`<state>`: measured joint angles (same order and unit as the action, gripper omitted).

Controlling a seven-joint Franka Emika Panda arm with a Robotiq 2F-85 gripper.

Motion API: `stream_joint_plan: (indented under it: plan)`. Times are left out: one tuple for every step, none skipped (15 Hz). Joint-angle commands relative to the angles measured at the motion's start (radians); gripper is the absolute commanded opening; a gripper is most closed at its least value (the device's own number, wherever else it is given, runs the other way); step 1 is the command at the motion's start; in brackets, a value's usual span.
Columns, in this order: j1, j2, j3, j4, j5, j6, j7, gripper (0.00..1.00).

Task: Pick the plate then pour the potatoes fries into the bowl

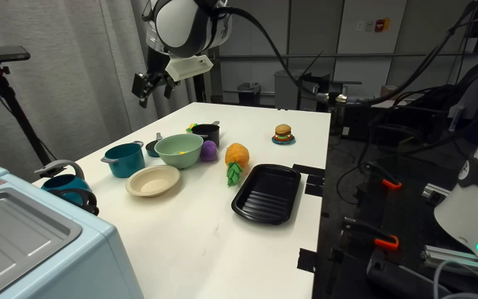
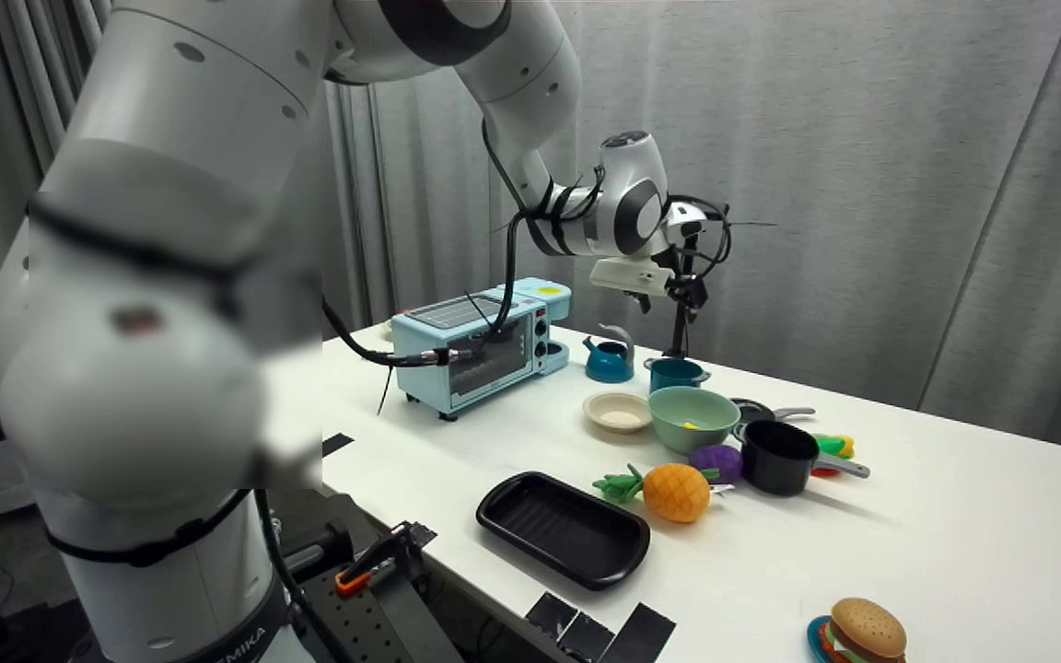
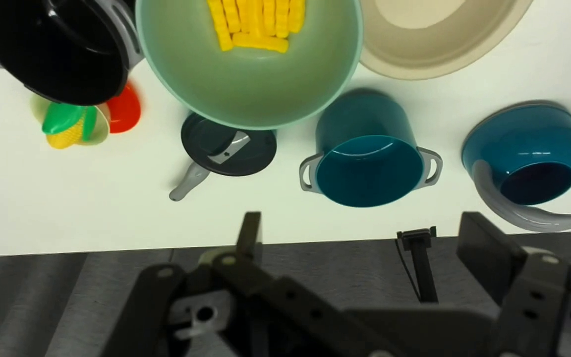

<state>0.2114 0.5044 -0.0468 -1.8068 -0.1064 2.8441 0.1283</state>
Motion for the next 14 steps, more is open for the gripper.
stream_joint_plan:
  plan:
    - [0.038, -0.081, -0.037, -0.102, -0.027, -0.034, 0.081, 1.0]
    - [-0.001, -0.022, 0.001, -0.036, -0.006, -0.006, 0.028, 1.0]
    - [0.003, -0.032, -0.001, -0.053, -0.007, -0.01, 0.04, 1.0]
    - [0.006, -0.039, -0.003, -0.065, -0.007, -0.013, 0.047, 1.0]
    - [0.007, -0.045, -0.004, -0.073, -0.008, -0.013, 0.05, 1.0]
    - [0.009, -0.048, -0.005, -0.077, -0.009, -0.013, 0.052, 1.0]
    - [0.009, -0.049, -0.006, -0.078, -0.009, -0.013, 0.053, 1.0]
    - [0.009, -0.049, -0.006, -0.079, -0.009, -0.013, 0.053, 1.0]
    - [0.009, -0.049, -0.007, -0.079, -0.009, -0.013, 0.053, 1.0]
    - [0.009, -0.049, -0.007, -0.079, -0.009, -0.013, 0.053, 1.0]
    - [0.009, -0.049, -0.007, -0.08, -0.009, -0.013, 0.053, 1.0]
    - [0.009, -0.049, -0.007, -0.08, -0.009, -0.013, 0.053, 1.0]
    - [0.009, -0.049, -0.007, -0.08, -0.009, -0.013, 0.053, 1.0]
    - [0.009, -0.049, -0.007, -0.08, -0.009, -0.013, 0.053, 1.0]
